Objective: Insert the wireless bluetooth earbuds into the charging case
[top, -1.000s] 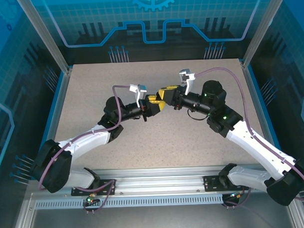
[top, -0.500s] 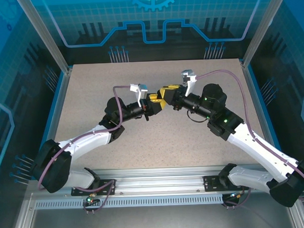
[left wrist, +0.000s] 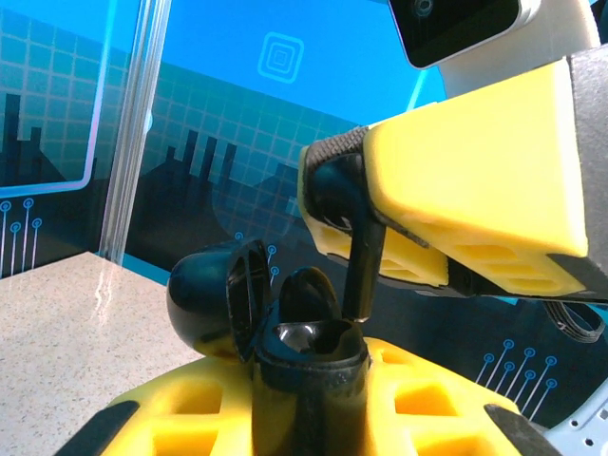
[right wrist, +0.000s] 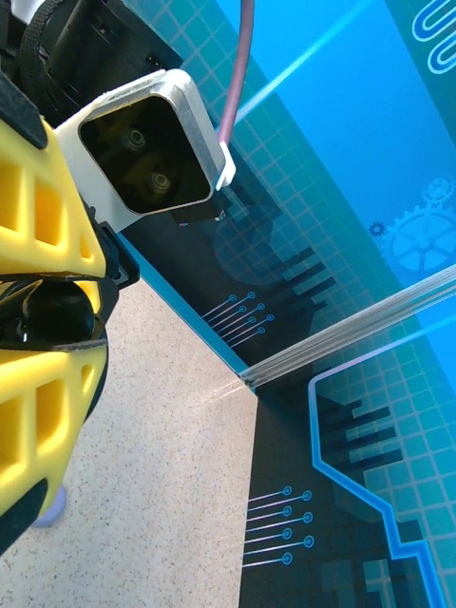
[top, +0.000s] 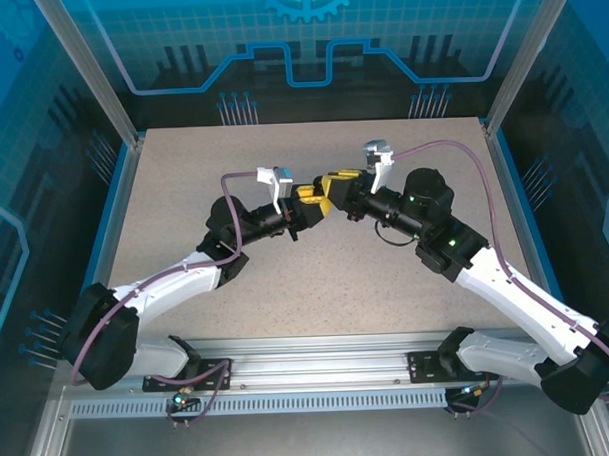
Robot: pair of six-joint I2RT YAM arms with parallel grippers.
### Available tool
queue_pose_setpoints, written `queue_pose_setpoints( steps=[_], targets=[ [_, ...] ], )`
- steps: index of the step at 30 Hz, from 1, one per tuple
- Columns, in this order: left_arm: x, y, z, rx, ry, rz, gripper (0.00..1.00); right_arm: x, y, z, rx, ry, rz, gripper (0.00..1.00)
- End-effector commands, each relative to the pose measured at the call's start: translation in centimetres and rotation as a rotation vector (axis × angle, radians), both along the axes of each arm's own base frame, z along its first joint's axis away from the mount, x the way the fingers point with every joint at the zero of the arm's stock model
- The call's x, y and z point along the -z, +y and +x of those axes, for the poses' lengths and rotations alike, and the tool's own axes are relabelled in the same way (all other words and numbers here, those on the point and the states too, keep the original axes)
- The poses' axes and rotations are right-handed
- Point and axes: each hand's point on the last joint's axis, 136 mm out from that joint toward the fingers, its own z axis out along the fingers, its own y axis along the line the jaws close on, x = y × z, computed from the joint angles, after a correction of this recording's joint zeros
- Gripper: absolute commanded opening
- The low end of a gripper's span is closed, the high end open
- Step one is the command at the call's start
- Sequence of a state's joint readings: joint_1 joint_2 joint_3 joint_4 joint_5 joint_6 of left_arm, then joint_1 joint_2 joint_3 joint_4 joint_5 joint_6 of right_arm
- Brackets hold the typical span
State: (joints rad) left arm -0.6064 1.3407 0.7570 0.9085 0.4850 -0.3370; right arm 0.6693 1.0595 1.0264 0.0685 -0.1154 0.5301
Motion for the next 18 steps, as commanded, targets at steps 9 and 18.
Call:
queue_pose_setpoints(
  steps=[9, 18],
  targets=[
    [-3.08, 0.24, -0.71, -0.016, -0.102, -0.054, 0.07, -0.09, 0.51, -0.32, -0.012, -0.014, -0.011, 0.22],
    [-3.34, 0.29, -0.75, -0.018, -0.104, -0.062, 0.07, 0.17, 0.64, -0.25, -0.014, -0.007, -0.019, 0.22]
  ],
)
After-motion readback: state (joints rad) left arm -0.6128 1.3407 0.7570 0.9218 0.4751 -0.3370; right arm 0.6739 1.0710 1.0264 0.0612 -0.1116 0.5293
